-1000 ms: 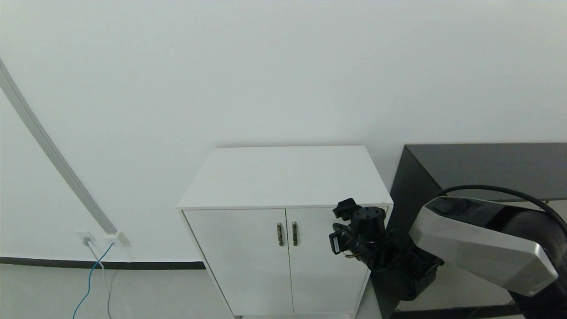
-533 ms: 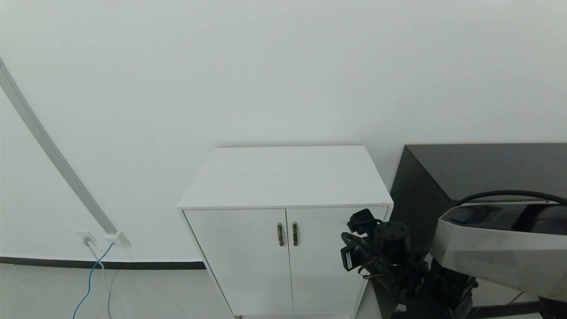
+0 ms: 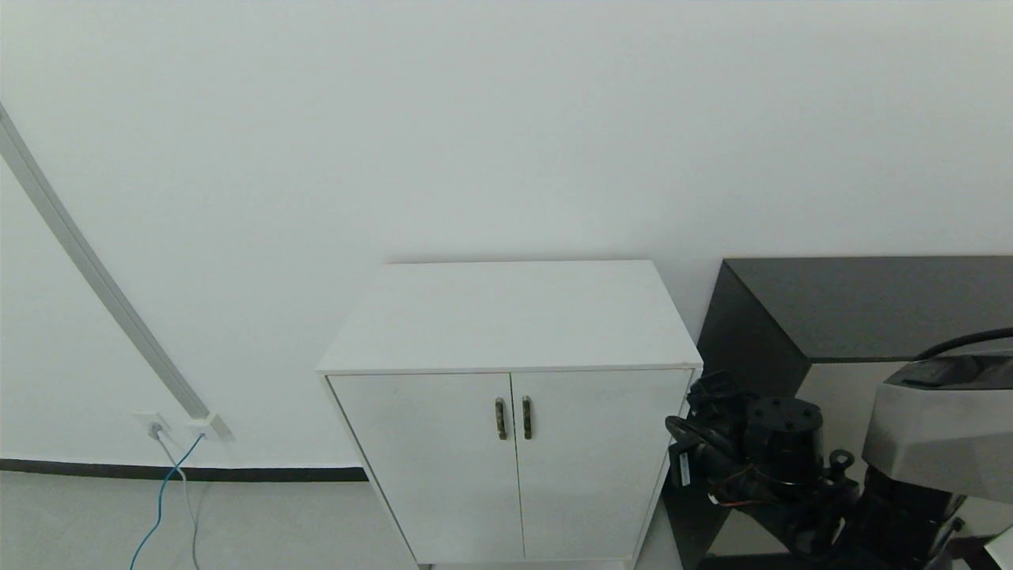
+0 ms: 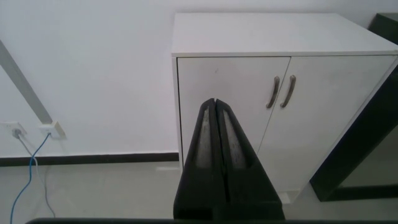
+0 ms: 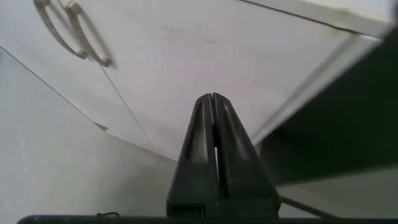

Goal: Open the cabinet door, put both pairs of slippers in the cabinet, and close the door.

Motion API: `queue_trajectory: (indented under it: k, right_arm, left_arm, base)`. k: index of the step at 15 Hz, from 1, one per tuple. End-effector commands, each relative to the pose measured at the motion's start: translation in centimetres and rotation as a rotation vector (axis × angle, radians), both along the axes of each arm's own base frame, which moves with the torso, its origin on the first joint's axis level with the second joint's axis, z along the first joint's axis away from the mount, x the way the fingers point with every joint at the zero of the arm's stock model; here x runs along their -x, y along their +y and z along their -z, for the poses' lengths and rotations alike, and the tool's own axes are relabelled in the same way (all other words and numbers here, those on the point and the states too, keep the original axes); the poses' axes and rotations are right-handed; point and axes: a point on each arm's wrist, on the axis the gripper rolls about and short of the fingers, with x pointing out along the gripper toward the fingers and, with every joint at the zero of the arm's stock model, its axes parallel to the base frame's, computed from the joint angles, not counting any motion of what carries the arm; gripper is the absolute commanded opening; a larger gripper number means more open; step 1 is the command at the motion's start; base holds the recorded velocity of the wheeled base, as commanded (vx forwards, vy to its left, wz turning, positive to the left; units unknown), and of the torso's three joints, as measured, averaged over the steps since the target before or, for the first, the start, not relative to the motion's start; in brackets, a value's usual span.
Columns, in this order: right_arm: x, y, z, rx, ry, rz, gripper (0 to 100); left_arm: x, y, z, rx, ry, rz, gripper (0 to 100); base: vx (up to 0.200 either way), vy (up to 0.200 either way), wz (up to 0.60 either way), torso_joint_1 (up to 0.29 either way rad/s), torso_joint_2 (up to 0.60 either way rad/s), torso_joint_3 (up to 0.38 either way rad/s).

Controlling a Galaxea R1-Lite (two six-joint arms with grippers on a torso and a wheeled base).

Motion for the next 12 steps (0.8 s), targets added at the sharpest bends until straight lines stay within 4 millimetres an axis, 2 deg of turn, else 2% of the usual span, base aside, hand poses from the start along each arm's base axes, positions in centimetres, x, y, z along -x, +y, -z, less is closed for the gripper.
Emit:
queue_trajectory:
  k: [1, 6, 10, 12]
  right_arm:
    - [1.7, -1.8, -1.6, -0.010, -0.017, 0.025, 0]
    - [4.5, -5.4, -2.8, -0.007, -0.015, 0.099, 0]
    - [5.7, -7.9, -4.6, -0.027, -0.060, 0.172, 0]
    - [7.4, -9.3, -4.9, -0.022, -0.058, 0.210, 0]
  left_arm:
    - [0.0, 0.0, 0.0, 0.000, 0.001, -0.001, 0]
    - [0.0, 0.0, 0.0, 0.000, 0.001, -0.001, 0]
    - [0.0, 0.0, 0.0, 0.000, 0.001, -0.001, 0]
    - [0.0, 0.0, 0.0, 0.000, 0.001, -0.001, 0]
  base:
    - [0.000, 0.000, 0.00, 0.000, 0.00, 0.000]
    - [0.000, 0.000, 0.00, 0.000, 0.00, 0.000]
    - [0.000, 0.000, 0.00, 0.000, 0.00, 0.000]
    - [0.000, 0.000, 0.00, 0.000, 0.00, 0.000]
